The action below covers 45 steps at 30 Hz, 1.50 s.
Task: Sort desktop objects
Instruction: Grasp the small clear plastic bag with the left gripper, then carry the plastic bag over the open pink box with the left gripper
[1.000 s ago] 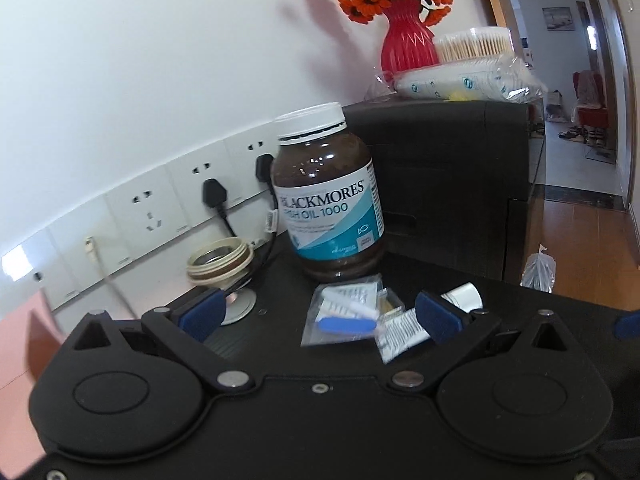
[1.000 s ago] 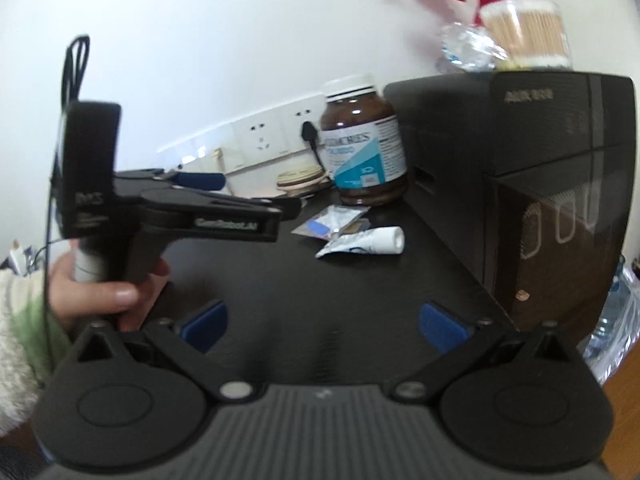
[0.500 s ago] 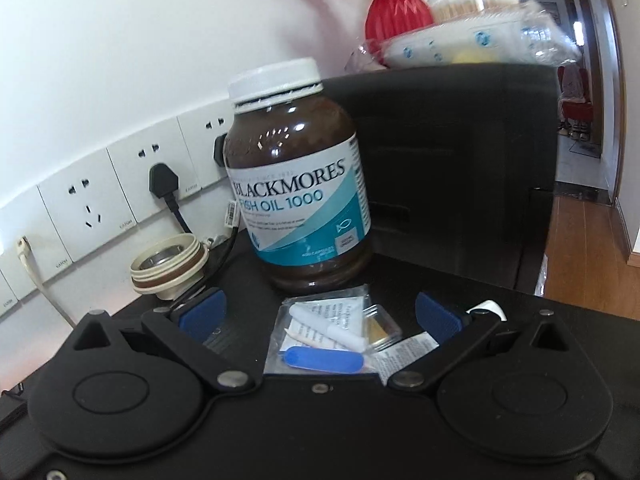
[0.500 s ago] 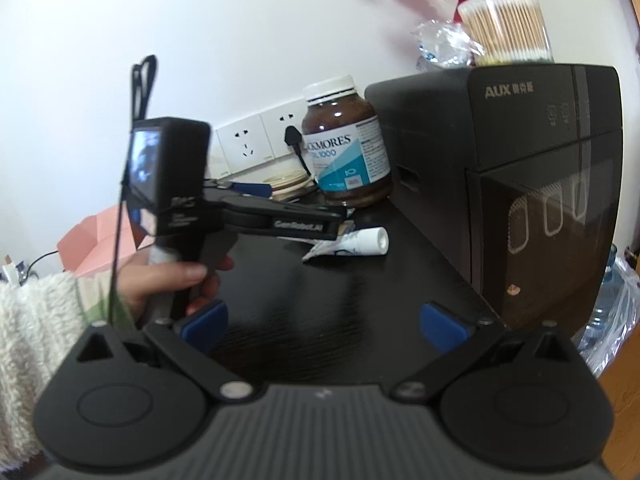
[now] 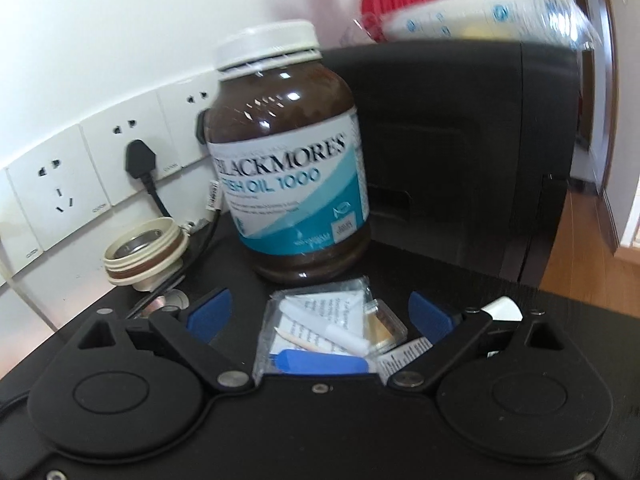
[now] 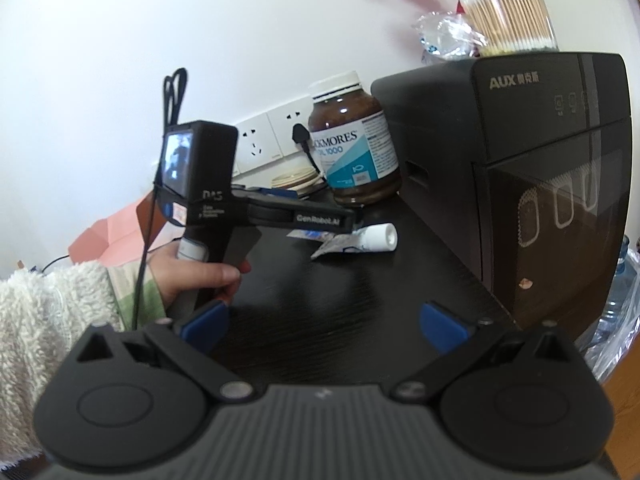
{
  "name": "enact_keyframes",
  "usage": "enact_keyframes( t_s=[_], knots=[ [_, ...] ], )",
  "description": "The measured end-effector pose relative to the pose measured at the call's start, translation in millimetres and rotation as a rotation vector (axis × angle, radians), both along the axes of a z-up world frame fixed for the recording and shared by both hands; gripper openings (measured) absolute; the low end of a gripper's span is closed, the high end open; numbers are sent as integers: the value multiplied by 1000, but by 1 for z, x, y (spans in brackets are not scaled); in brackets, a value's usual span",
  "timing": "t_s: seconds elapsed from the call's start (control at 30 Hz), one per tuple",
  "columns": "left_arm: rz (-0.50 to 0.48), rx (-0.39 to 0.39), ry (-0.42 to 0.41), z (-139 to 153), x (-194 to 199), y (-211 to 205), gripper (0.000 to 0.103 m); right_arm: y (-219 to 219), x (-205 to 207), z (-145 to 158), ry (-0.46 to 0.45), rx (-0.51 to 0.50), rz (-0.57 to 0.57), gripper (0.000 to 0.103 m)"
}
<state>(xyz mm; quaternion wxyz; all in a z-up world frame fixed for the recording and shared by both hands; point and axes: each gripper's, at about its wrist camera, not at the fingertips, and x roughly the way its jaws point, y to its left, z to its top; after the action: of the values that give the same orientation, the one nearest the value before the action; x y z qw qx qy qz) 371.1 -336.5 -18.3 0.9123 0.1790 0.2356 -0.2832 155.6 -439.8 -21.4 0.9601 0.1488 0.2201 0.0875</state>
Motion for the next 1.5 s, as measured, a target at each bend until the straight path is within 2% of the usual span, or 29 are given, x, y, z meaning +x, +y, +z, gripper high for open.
enact_keyframes(
  t_s=[0.13, 0.23, 0.4, 0.5, 0.73, 0.9, 1.1, 1.27, 1.37, 1.5],
  knots=[
    [12, 15, 24, -2, 3, -1, 94, -2, 0, 0, 5, 14, -1, 102],
    [8, -6, 66, -2, 6, 2, 82, -3, 0, 0, 9, 24, -1, 102],
    [32, -93, 152, -1, 15, 14, 73, -6, 2, 0, 17, 36, -3, 102],
    [39, -133, 162, 0, 14, 20, 65, -6, 3, -2, 20, 42, -6, 102],
    [44, -197, 190, 3, 11, 30, 58, -7, 6, -3, 25, 42, -7, 102],
    [34, -243, 182, 2, 5, 40, 43, -8, 7, -3, 31, 47, -8, 102],
    [25, -257, 158, 5, -8, 49, 31, -8, 9, -4, 39, 50, -10, 102],
    [53, -238, 110, 11, -23, 56, 24, -8, 10, -4, 49, 55, -9, 102],
    [51, -259, 79, 15, -36, 63, 18, -9, 12, -5, 59, 62, -10, 102],
    [32, -260, 104, 17, -47, 69, 17, -8, 12, -5, 59, 59, -17, 102]
  ],
)
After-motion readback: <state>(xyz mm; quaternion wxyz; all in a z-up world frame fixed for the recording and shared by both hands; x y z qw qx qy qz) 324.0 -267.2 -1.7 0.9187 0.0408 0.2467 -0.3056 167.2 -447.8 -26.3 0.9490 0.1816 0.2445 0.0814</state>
